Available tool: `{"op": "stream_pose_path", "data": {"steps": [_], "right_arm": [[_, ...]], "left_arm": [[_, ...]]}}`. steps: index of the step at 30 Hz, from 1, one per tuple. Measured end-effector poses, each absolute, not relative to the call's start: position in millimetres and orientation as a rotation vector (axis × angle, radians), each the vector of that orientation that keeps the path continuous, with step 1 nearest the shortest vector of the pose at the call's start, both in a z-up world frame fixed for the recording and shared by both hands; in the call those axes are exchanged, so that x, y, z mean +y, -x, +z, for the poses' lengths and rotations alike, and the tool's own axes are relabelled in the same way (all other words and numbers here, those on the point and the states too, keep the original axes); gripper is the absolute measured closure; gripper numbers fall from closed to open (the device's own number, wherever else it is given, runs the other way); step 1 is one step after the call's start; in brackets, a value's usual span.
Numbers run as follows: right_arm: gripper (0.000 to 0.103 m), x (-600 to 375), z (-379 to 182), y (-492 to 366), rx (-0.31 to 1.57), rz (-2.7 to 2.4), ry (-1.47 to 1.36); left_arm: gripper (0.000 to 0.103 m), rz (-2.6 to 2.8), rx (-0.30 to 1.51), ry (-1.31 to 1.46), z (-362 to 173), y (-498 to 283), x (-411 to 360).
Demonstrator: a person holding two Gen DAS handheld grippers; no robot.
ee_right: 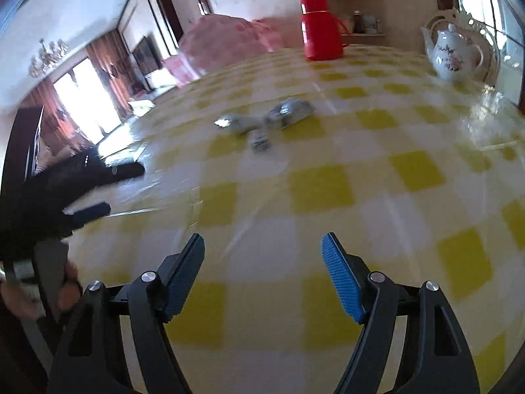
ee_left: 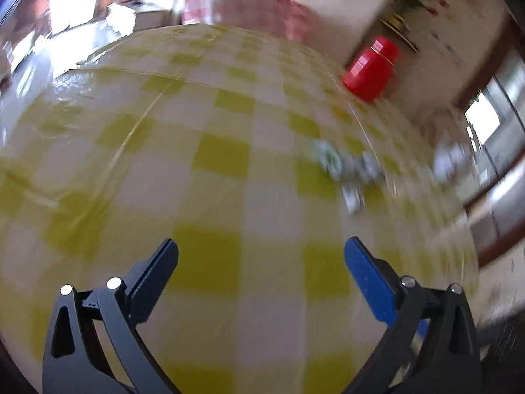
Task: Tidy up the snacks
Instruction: 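Open both grippers over the box to drop the snacks, return to table, then grasp the small blue-white candy with the right gripper while the left grasps a green-printed bag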
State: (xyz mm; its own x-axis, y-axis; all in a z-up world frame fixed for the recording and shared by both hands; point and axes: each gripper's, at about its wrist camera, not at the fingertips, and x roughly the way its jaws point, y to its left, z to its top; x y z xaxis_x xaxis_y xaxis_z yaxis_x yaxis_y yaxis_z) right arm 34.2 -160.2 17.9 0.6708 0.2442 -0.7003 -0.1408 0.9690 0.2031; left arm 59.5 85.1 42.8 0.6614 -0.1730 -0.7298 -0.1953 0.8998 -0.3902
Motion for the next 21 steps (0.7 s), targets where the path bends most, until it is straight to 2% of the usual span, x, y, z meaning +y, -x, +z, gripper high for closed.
{"op": "stream_pose_path", "data": {"steps": [6,11,13,17,18,20,21], "right_arm": [[0.032,-147.5,11.1,-97.0,0.86,0.245,-0.063],[0.041,-123.6,8.5,-147.9,0.879,0.275,0.023],[0.047,-115.4,7.3,-164.3,0.893,0.28,0.044],[0.052,-99.8,7.0,-181.0,0.901,0.278,0.124],[0.059,-99.1,7.3,-181.2,0.896,0.288,0.127],[0.083,-98.1,7.8,-178.4,0.881,0.305,0.154],[0.083,-96.5,8.3,-175.0,0.877,0.302,0.184]], "left_arm": [[0.002,0.01,0.734,0.583,33.5,-105.2,87.7],[0.002,0.032,0.714,0.649,32.5,-117.2,106.8],[0.002,0.046,0.723,0.684,30.8,-118.3,113.1],[0.002,0.049,0.736,0.673,31.0,-123.5,116.3],[0.002,0.042,0.738,0.664,31.8,-124.6,114.9],[0.002,0.038,0.739,0.631,33.1,-126.7,110.8],[0.002,0.033,0.74,0.611,33.6,-128.0,107.0]]}}
